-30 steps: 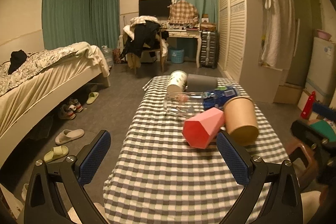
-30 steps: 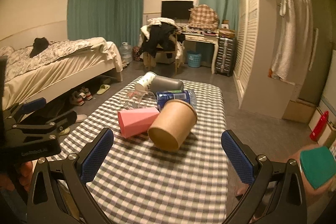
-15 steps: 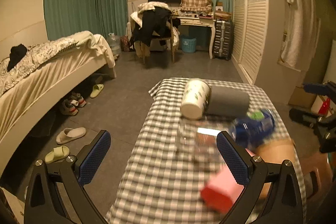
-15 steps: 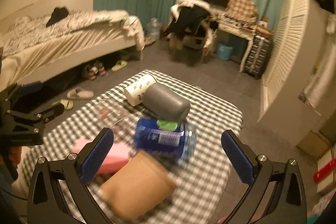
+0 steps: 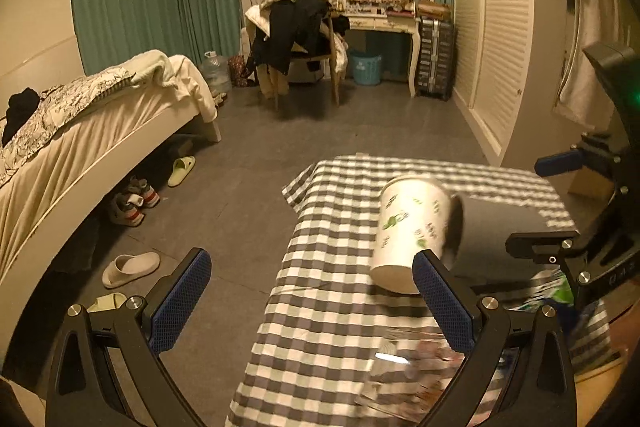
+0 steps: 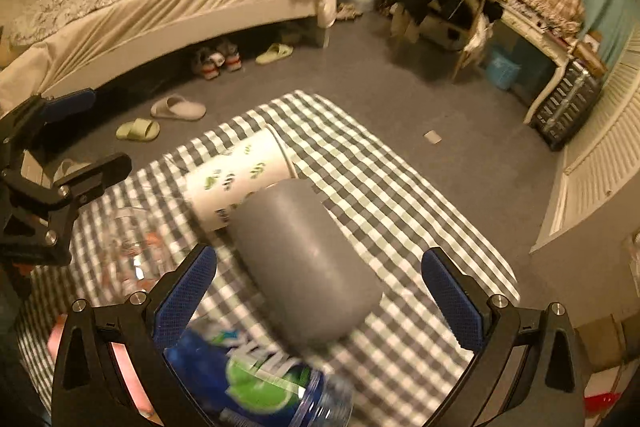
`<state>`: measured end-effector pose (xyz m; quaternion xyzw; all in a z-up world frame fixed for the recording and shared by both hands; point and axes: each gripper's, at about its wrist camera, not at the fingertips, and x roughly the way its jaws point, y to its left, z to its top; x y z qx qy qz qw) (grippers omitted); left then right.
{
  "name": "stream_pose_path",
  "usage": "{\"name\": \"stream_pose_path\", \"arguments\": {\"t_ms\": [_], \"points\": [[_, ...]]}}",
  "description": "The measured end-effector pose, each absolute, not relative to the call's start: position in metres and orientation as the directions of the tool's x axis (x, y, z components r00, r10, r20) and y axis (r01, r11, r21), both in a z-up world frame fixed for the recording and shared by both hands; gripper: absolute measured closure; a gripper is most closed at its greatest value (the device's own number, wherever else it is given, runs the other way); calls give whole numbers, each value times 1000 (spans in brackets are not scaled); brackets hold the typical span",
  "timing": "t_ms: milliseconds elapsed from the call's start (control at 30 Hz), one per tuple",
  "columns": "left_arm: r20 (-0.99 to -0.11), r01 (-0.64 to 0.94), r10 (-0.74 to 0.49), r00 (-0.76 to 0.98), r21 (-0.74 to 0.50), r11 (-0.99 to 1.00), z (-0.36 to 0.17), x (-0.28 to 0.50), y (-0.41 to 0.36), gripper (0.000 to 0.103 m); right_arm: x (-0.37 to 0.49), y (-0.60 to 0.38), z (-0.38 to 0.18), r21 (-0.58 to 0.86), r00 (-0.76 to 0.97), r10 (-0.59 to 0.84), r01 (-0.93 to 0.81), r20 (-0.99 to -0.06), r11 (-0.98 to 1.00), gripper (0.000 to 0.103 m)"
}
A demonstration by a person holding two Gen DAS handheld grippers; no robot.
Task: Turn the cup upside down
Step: 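Reach the right tool to the gray cup lying on its side and grasp it, then lift the gray cup with the right tool and carry it toward the left tool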
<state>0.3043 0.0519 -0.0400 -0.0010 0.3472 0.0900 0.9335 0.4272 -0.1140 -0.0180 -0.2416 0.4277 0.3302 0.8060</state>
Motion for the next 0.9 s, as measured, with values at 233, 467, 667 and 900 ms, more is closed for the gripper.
{"name": "stream_pose_path", "arguments": {"t_ms": [233,467,667,900], "points": [[-683,-163,141,717,32,986,-53,316,64,0,438,-89,-56,-116,326,265,-800,-907,588,0],[-686,-143,124,717,30,989,-56,317,61,0,451,-80,-72,-101,281,223,-802,-933,589,9],[-676,-133,120,727,32,991,-53,311,58,0,440,-68,-83,-192,315,134,-810,-940,555,18],[-650,-127,118,751,33,991,-38,296,51,0,420,-62,-65,-277,415,86,-735,-906,619,31]]}}
